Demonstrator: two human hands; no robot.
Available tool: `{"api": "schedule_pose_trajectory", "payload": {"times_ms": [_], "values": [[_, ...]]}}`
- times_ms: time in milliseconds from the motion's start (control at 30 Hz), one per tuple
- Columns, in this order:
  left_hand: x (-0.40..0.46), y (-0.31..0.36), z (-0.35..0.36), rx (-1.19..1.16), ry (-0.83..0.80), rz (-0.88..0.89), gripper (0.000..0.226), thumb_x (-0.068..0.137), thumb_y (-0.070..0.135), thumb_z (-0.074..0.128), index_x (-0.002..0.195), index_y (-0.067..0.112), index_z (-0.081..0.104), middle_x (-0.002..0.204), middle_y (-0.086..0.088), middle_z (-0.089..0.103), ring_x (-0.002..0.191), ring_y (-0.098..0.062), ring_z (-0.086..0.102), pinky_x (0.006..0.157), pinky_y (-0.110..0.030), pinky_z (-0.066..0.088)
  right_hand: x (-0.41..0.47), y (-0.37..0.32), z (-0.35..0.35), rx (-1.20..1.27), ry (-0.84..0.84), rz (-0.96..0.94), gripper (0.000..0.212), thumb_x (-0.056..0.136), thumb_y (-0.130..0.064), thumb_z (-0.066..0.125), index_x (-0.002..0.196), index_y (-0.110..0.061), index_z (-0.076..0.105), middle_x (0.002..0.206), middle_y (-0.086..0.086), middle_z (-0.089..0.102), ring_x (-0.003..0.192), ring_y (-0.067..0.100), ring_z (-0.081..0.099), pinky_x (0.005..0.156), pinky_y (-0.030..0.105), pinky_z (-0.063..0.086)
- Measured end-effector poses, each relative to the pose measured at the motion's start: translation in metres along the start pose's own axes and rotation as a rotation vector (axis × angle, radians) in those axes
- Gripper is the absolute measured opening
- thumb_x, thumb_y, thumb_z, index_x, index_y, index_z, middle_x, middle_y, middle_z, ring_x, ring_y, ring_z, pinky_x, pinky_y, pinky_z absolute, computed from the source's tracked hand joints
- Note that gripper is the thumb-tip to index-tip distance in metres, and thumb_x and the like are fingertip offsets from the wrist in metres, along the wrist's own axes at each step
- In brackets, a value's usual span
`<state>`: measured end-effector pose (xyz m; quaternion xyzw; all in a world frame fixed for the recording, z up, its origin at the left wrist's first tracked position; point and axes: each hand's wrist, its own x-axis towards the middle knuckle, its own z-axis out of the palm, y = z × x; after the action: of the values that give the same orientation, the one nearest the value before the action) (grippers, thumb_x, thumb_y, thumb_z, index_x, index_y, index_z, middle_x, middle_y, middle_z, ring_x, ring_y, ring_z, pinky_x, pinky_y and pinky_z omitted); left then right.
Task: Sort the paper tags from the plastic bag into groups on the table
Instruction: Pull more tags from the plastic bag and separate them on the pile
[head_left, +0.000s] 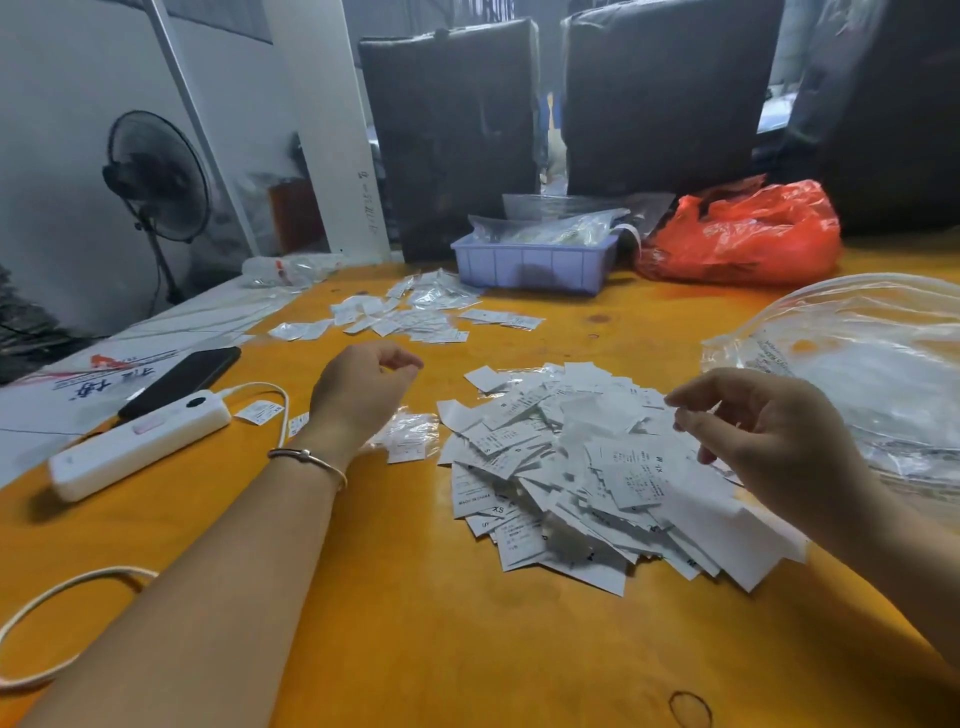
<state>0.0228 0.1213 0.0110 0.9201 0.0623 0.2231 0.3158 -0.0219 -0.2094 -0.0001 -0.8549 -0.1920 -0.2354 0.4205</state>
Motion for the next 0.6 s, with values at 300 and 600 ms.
{"api": "schedule_pose_trajectory", "payload": {"times_ms": [300, 600], "values": [[-0.035, 0.099, 0.043, -0.086, -0.360, 0.368, 0.009, 0.093, 0.024, 0.066, 0.092, 0.023, 0.075, 0.088, 0.012, 0.070, 0.084, -0.006, 0.062, 0.075, -0.025, 0.050, 0.018, 0.022, -0.046, -0.790, 0.127, 0.156, 0.011, 0.079, -0.003, 0.062, 0.081, -0.009, 0.071, 0.080, 0.013, 0.069, 0.072, 0.036, 0.060, 0.060, 0.031, 0.037], [-0.057, 0.093, 0.069, -0.049, -0.231, 0.501, 0.008, 0.093, 0.024, 0.067, 0.097, 0.020, 0.072, 0.102, 0.010, 0.064, 0.107, -0.011, 0.051, 0.100, -0.032, 0.039, 0.023, 0.049, -0.056, -1.006, -0.137, 0.452, 0.036, 0.089, -0.029, 0.056, 0.122, -0.016, 0.057, 0.120, 0.009, 0.051, 0.113, 0.030, 0.046, 0.085, 0.037, 0.041]]}}
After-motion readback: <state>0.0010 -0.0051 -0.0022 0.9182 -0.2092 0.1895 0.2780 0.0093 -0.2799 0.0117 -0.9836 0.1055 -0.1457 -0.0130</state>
